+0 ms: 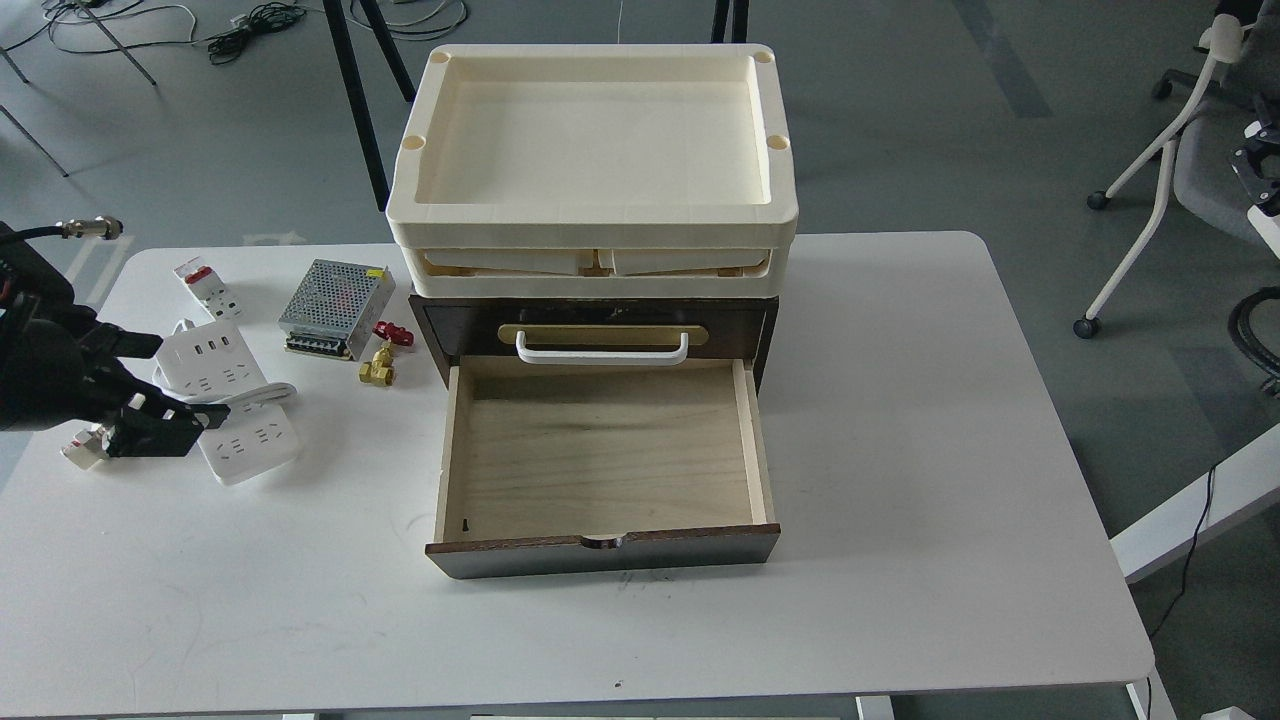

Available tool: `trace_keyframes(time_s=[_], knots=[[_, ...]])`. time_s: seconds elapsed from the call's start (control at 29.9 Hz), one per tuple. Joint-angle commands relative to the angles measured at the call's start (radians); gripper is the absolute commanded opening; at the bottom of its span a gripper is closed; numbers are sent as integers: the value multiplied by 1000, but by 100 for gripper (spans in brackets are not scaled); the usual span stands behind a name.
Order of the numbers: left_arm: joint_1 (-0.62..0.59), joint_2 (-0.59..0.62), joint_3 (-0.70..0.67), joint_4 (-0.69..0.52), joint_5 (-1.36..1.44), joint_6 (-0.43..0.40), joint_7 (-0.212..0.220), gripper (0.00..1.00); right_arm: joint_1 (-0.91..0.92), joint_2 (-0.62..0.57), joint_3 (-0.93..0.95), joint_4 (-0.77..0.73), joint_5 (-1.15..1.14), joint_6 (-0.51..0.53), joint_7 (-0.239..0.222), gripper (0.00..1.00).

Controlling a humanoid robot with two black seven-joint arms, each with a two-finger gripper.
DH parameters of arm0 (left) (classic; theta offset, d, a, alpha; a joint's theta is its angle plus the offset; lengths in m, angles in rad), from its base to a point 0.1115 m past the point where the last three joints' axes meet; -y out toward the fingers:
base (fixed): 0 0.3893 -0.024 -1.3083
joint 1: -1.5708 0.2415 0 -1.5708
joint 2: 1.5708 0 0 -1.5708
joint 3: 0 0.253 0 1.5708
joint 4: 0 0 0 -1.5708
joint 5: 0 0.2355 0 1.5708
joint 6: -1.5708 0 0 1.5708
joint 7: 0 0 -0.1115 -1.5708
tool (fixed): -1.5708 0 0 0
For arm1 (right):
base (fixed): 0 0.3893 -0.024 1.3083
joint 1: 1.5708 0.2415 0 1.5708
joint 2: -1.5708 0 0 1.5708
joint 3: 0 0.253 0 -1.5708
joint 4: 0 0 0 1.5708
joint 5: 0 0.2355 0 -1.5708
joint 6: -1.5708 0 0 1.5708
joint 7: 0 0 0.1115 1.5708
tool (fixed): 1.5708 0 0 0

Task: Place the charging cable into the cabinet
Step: 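Reach the left gripper down to the white power strip with cable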

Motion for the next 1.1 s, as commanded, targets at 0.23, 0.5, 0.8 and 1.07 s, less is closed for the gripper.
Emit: trace_keyframes(time_s=[0.23, 0.5, 0.8, 1.07], knots=[[-26, -235, 16, 265, 12, 0, 0, 97, -9, 1, 2, -4, -2, 0, 0, 100], [-59, -334, 114, 435, 12, 0, 0, 95, -21, 4, 1, -4, -2, 0, 0, 100], [-97, -396, 191, 596, 12, 65, 0, 93, -33, 4, 1, -4, -2, 0, 0, 100], [-126, -414, 199, 636, 12, 90, 0, 93, -42, 4, 2, -4, -2, 0, 0, 100]])
